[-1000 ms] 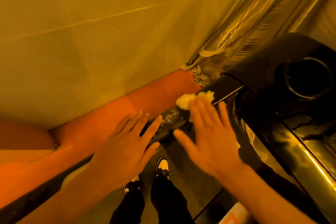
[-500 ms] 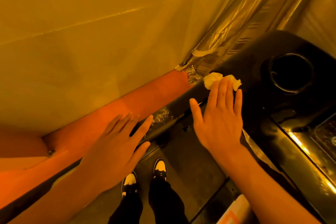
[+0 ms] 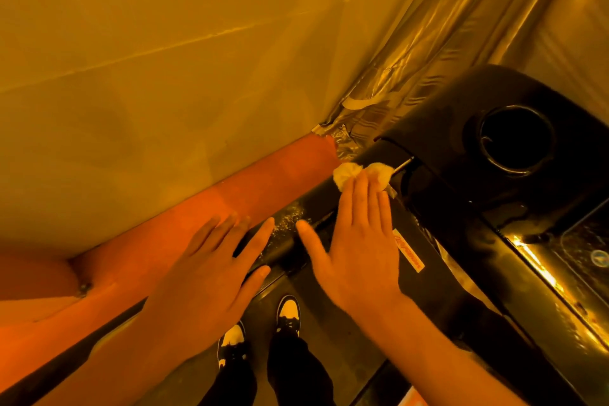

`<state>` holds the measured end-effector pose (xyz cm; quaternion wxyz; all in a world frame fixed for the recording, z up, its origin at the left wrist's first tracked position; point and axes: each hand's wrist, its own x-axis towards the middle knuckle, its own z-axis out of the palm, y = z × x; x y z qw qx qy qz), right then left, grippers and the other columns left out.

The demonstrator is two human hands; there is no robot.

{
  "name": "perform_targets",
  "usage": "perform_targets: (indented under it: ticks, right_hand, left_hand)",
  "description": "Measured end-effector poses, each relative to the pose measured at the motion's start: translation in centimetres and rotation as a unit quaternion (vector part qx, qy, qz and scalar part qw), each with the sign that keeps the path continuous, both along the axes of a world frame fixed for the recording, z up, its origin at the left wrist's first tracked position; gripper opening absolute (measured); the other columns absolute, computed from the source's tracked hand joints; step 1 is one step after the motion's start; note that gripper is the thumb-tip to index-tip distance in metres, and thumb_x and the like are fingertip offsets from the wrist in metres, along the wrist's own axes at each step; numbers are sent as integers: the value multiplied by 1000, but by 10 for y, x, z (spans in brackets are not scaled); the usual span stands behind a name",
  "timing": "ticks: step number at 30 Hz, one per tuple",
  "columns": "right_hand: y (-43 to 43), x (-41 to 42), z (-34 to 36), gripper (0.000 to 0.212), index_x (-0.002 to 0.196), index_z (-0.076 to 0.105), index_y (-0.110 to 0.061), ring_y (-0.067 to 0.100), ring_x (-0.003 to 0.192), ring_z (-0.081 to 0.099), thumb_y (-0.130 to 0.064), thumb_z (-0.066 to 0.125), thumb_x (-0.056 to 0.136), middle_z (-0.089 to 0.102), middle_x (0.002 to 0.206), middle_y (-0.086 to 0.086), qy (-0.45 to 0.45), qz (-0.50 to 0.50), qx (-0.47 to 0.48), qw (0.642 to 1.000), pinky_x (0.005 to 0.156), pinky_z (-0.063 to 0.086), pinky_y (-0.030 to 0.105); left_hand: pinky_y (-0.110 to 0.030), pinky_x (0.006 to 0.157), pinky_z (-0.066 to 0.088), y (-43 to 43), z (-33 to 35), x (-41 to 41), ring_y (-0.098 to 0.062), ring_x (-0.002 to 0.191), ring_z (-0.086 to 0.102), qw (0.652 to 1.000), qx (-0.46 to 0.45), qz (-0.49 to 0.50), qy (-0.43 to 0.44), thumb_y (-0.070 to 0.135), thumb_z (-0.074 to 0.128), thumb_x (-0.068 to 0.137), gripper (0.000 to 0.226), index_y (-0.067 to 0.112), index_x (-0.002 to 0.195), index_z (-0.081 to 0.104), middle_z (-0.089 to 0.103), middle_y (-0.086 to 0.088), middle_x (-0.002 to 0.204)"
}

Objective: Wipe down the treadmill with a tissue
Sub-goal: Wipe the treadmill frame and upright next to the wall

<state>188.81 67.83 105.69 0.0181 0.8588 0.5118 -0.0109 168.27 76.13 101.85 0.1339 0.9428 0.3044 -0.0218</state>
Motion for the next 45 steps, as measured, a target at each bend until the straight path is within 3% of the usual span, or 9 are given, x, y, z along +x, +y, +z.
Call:
perform_targets:
  ticks: [6,12,18,24,29,32,36,41,45]
  right_hand:
    - [36,77,24,109,160,36,-12,23,160,9,-80,-14,91,29,169,9,-77,4,-57,995,129,0,53]
    - [12,18,34,109,166,14,-23,16,159,-10,-83,-24,82,7,173,0,29,144,-161,976,127,-17,44]
    - [78,96,38,108,142,61,-24,20,156,25,-85,-10,88,52,154,2,-65,43,-165,983,127,-10,54]
    - [70,11,23,102,143,58,-34,17,156,23,-87,-6,84,52,154,-6,85,192,-236,949,127,-12,47]
    - [93,94,40,118,137,65,-29,24,154,30,-89,-18,79,57,150,3,-49,82,-232,968,126,-8,57]
    - [87,64,36,117,141,61,-24,26,155,27,-90,-14,80,53,153,7,-63,115,-245,961,128,-4,55]
    - [57,23,33,114,149,51,-28,16,156,22,-90,-15,80,46,159,-3,2,188,-211,959,129,-8,48]
    - [64,85,43,119,158,40,-20,21,159,14,-84,-25,82,36,166,5,-113,63,-181,975,128,-7,53]
    - [31,18,30,115,165,16,-15,24,160,-6,-88,-19,83,11,172,8,-20,85,-157,984,129,-7,49]
  left_hand:
    - [-51,118,39,1,-6,-1,-38,137,54,999,26,-3,-21,53,16,110,61,20,157,36,60,-15,144]
    - [-46,117,30,0,-10,-1,-37,136,55,999,33,-3,-24,53,20,108,60,22,157,38,62,-15,142]
    - [-47,117,24,-2,-10,-2,-38,139,52,999,23,-3,-23,54,23,108,62,21,159,35,59,-17,146]
    - [-59,111,45,-1,-10,-3,-38,143,48,1000,-10,-4,-8,57,25,107,62,24,158,33,57,-15,148]
    - [-54,115,41,-1,-8,-3,-39,136,55,999,27,-11,-33,55,26,106,62,19,156,38,62,-17,142]
    - [-52,116,34,-1,-9,-3,-39,136,56,999,29,-10,-39,55,29,105,62,19,156,38,62,-17,142]
    - [-56,111,46,-1,-7,-2,-39,133,58,999,32,-13,-39,54,29,105,61,19,154,40,64,-17,140]
    - [-55,115,41,-1,-11,-2,-38,135,56,998,46,-10,-39,54,26,106,62,19,156,37,63,-17,142]
    - [-60,106,49,-2,-11,-1,-40,135,56,998,33,-5,-48,53,26,105,62,20,156,37,62,-18,142]
